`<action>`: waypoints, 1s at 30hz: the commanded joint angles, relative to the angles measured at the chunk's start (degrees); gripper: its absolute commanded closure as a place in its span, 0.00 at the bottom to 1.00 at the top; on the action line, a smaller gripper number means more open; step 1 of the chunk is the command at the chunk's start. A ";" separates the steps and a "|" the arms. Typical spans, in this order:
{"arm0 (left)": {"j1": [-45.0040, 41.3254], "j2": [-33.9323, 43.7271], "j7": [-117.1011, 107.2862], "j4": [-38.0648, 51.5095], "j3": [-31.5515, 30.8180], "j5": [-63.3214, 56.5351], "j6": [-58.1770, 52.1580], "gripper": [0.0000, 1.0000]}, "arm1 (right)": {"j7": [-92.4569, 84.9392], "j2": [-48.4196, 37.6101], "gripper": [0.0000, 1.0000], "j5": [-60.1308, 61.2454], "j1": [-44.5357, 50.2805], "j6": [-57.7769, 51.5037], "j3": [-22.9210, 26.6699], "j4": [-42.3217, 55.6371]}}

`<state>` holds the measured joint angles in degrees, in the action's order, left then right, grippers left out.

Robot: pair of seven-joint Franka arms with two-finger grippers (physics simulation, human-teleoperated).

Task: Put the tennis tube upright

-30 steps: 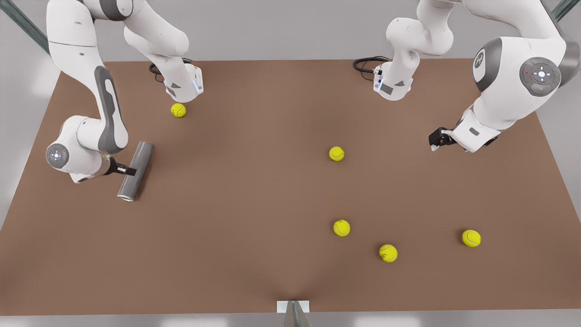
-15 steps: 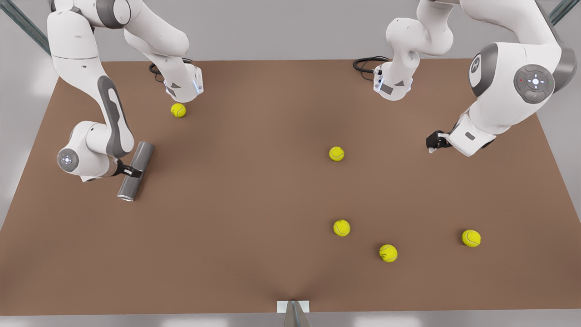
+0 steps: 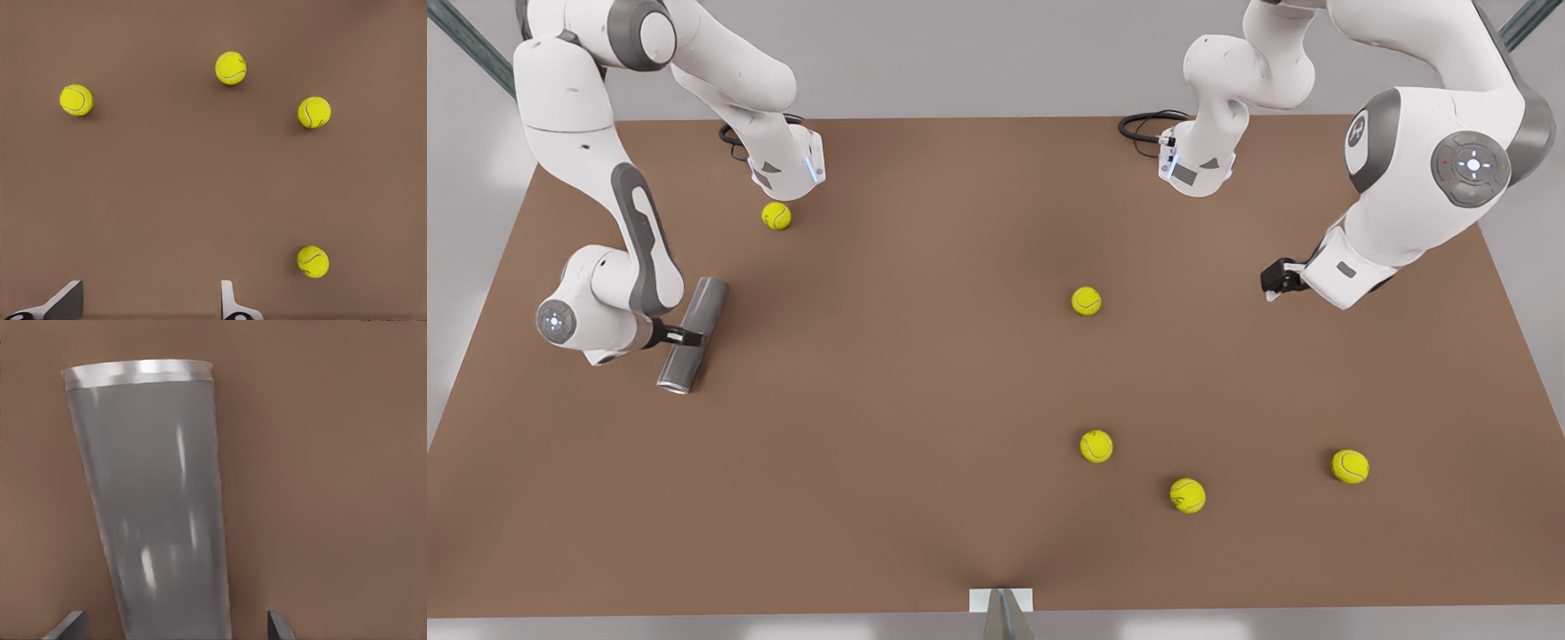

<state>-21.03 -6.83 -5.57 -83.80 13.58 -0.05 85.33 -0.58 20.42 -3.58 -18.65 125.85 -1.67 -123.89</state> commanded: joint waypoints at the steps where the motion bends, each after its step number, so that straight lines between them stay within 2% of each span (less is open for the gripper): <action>1: 0.02 0.06 -0.23 0.04 0.04 -0.03 -0.08 0.00 | -11.46 0.06 0.00 0.33 0.20 0.09 0.00 -0.03; 19: 0.02 -0.47 -0.32 0.04 0.04 0.05 -0.16 0.00 | -2.32 2.44 0.00 0.33 0.11 -1.31 -0.09 -1.79; 20: 0.02 -0.47 -0.32 0.04 0.04 0.05 -0.16 0.00 | -2.32 2.44 0.09 0.42 0.11 -1.31 0.00 -1.79; 21: 0.02 -0.47 -0.32 0.04 0.04 0.05 -0.16 0.00 | -2.41 2.44 0.23 0.42 0.11 -1.31 0.00 -1.70; 22: 0.02 -0.47 -0.32 0.04 0.04 0.05 -0.16 0.00 | -2.41 2.52 0.26 0.42 0.11 -1.31 0.00 -1.79; 30: 0.64 -0.73 -0.32 -0.23 -0.22 0.05 -0.16 0.00 | -2.85 2.70 0.31 0.24 1.87 -3.07 -0.09 1.90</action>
<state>-20.50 -7.61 -5.81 -84.05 13.38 0.04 85.19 -3.55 23.19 -2.99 -16.93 124.15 -1.73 -122.35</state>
